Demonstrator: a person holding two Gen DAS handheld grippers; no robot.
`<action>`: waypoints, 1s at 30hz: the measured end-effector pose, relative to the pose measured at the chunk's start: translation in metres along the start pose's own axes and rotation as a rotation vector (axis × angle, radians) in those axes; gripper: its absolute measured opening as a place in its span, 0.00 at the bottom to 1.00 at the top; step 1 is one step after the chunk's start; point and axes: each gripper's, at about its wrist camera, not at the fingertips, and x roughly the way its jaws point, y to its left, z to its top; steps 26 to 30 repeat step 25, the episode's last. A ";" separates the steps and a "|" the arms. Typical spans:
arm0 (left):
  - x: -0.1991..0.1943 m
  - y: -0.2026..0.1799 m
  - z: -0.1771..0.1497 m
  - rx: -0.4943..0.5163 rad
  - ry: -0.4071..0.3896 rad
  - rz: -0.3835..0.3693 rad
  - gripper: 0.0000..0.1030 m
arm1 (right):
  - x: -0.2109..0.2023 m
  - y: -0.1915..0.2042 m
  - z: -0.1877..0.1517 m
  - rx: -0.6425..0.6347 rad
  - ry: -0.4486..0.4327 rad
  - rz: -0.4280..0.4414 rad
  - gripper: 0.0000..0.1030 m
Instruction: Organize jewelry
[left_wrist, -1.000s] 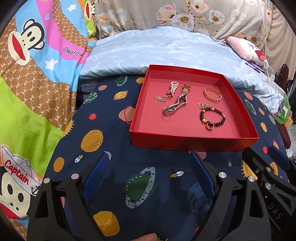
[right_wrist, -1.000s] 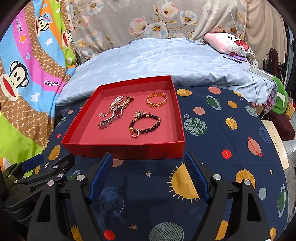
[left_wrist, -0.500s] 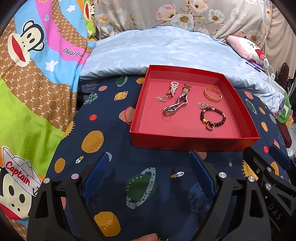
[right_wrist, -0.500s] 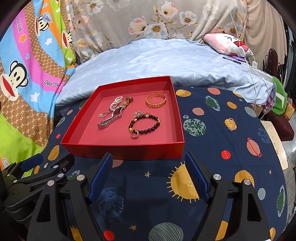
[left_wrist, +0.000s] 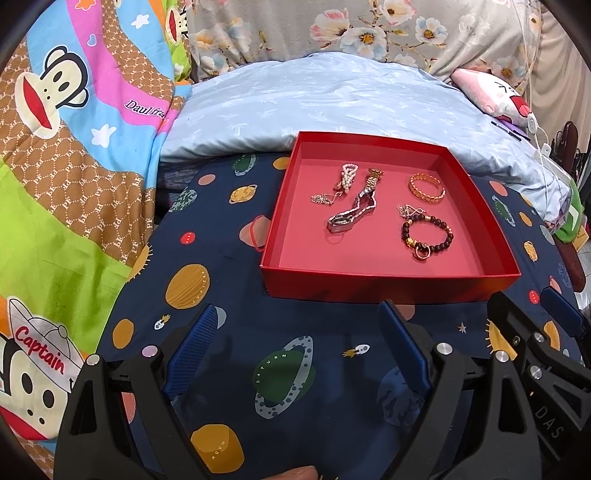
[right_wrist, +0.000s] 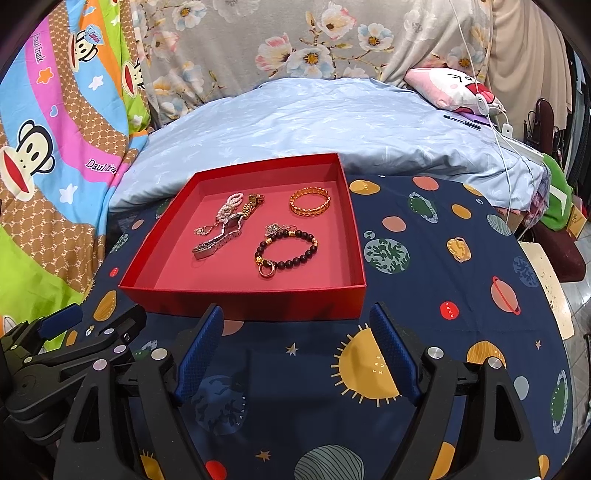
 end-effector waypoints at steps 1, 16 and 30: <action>0.000 0.000 0.000 0.001 0.001 0.000 0.83 | 0.000 -0.001 0.000 0.000 0.000 0.000 0.78; -0.003 -0.001 0.000 0.004 -0.009 0.018 0.83 | -0.003 -0.003 0.002 -0.003 -0.014 -0.019 0.82; -0.004 -0.002 -0.001 0.013 -0.010 0.018 0.83 | -0.004 0.001 -0.001 -0.011 -0.020 -0.030 0.83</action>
